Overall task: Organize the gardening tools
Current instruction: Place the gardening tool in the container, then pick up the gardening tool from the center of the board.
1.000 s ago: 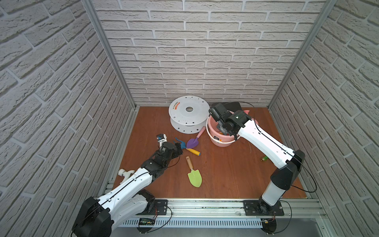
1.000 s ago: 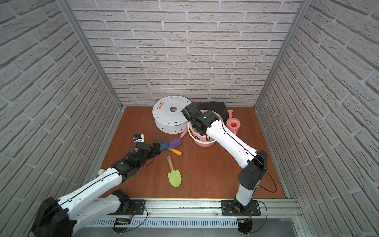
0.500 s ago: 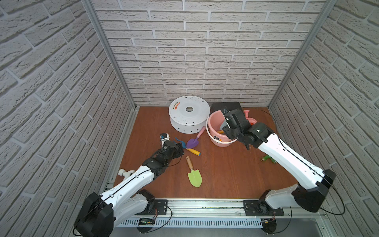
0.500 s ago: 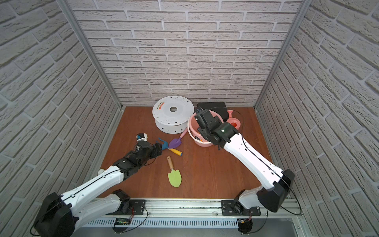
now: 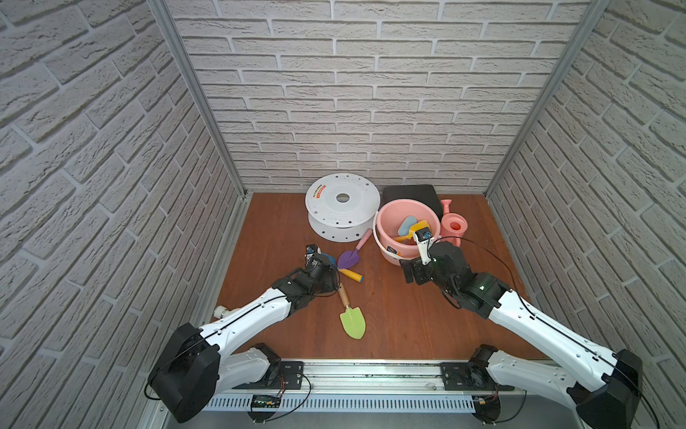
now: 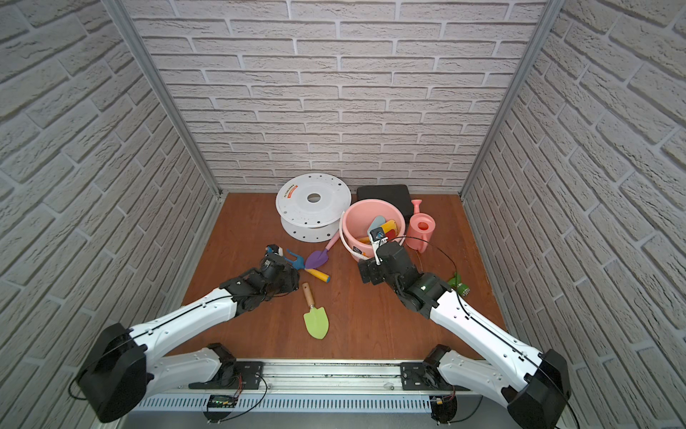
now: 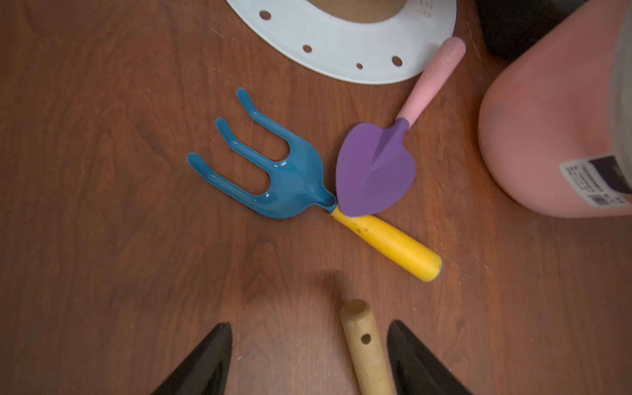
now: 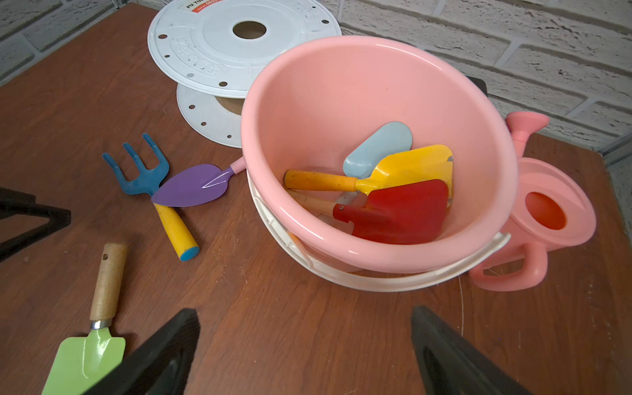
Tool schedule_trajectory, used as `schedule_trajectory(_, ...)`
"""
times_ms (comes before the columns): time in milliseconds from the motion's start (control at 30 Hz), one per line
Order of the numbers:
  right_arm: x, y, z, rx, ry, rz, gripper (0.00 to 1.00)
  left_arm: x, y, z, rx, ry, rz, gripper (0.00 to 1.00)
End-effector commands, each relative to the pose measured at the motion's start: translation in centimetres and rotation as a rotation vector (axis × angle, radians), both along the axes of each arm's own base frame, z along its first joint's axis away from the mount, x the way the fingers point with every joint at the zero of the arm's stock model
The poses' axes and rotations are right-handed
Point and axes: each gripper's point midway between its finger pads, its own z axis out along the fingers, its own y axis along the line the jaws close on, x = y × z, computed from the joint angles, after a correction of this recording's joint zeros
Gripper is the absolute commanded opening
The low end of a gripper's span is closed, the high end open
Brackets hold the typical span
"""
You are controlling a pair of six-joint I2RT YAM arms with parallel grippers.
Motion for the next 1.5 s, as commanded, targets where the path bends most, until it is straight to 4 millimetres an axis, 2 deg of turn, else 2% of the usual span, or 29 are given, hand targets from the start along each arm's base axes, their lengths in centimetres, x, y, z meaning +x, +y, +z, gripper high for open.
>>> schedule_trajectory(0, 0.9, 1.0, 3.3, 0.120, -0.123, 0.005, 1.00, -0.7, -1.0, -1.1, 0.009, 0.077, 0.004, 0.73)
schedule_trajectory(233, 0.3, 1.2, 3.0, 0.142, -0.117, 0.025, 1.00, -1.3, -3.1, -4.4, 0.022, 0.233, 0.044, 0.70)
schedule_trajectory(567, 0.2, 1.2, 2.9, 0.147, -0.116, 0.028, 1.00, -1.5, -4.8, -6.3, -0.014, 0.278, 0.087, 0.58)
schedule_trajectory(633, 0.1, 1.2, 2.9, 0.148, -0.116, 0.026, 1.00, -1.4, -5.0, -6.7, -0.019, 0.275, 0.098, 0.53)
schedule_trajectory(767, 0.2, 0.9, 2.7, 0.142, -0.112, 0.008, 1.00, -1.2, -4.8, -6.9, -0.025, 0.262, 0.134, 0.36)
schedule_trajectory(967, 0.4, 0.5, 2.4, 0.175, -0.109, -0.038, 0.99, -1.1, -3.7, -5.0, -0.065, 0.181, 0.196, 0.19)
schedule_trajectory(1133, 0.2, 1.5, 2.7, 0.252, -0.126, -0.003, 0.99, -0.6, -2.4, -2.5, -0.172, 0.060, 0.305, 0.04)
schedule_trajectory(1300, -0.3, 3.0, 2.9, 0.340, -0.130, 0.067, 0.99, 1.1, -0.9, 2.2, -0.339, -0.137, 0.452, 0.01)
schedule_trajectory(1467, -0.8, 5.8, 2.8, 0.491, -0.114, 0.170, 0.87, 3.1, -0.3, 6.4, -0.565, -0.303, 0.572, 0.04)
